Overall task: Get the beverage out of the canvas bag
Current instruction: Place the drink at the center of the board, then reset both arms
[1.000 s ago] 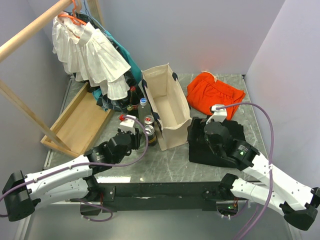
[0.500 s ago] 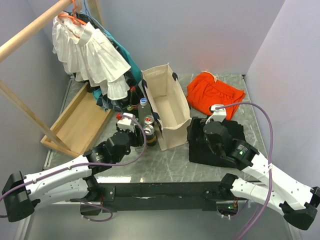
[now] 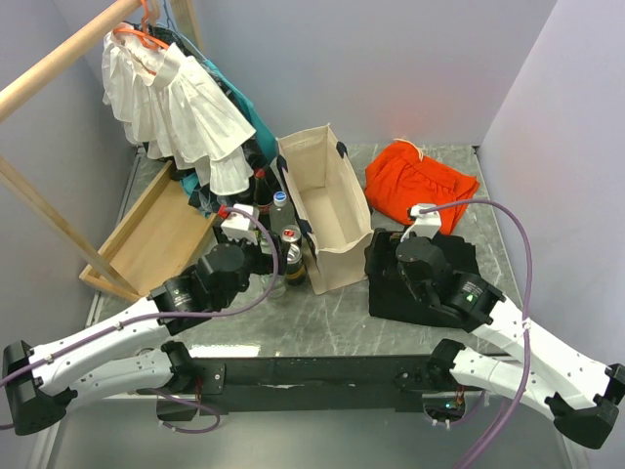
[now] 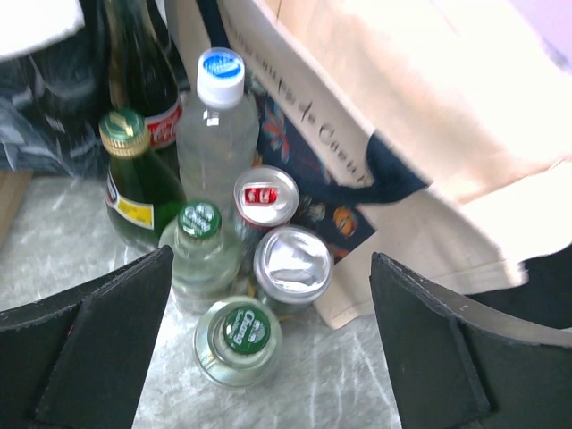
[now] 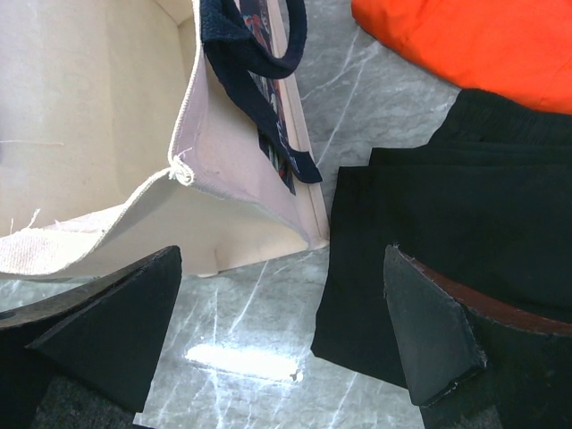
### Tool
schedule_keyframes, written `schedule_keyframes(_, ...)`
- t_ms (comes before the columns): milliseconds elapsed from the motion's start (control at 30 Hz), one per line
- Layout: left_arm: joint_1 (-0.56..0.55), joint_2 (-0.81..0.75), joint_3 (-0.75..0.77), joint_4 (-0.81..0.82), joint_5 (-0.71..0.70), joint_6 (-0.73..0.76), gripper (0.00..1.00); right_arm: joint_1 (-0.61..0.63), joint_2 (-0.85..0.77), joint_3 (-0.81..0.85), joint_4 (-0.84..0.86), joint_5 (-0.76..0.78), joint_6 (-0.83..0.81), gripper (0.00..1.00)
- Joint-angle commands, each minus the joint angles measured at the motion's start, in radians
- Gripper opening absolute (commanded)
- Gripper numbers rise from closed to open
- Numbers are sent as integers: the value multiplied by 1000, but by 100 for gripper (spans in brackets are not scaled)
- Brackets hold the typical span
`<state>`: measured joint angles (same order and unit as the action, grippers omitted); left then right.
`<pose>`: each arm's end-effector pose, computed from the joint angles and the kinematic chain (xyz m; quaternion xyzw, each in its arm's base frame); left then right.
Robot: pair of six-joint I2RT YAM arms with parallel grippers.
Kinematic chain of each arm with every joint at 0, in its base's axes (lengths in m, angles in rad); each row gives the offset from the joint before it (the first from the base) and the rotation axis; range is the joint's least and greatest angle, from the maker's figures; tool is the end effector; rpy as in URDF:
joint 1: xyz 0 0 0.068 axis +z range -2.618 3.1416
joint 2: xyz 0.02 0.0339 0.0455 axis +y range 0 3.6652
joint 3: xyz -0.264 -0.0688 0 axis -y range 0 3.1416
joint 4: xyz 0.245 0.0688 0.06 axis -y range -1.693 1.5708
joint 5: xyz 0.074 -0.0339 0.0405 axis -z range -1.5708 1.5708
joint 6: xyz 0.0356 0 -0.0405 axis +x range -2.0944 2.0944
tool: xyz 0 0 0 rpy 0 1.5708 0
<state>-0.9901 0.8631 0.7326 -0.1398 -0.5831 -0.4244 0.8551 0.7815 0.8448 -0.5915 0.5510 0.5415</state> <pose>0.1256 -0.1557 0.3140 0.0457 0.7806 -0.2028 0.5894 0.1213 0.1111 0.3222 0.0035 0.8454 0.1274 0.5187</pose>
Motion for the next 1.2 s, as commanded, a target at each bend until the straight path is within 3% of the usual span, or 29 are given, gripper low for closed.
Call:
schedule_keyframes(0, -2, -3, 103, -60, -14, 38, 96, 7, -13, 13, 25, 9, 0, 100)
schedule_keyframes(533, -4, 13, 252, -115, 94, 111, 96, 5, -22, 31, -2, 53, -26, 100)
schedule_keyframes(967, 13, 27, 393, -152, 198, 183, 96, 5, -90, 40, -57, 213, -133, 100)
schedule_keyframes(1167, 195, 71, 421, -169, 482, 214, 96, 1, -105, 48, -74, 234, -140, 100)
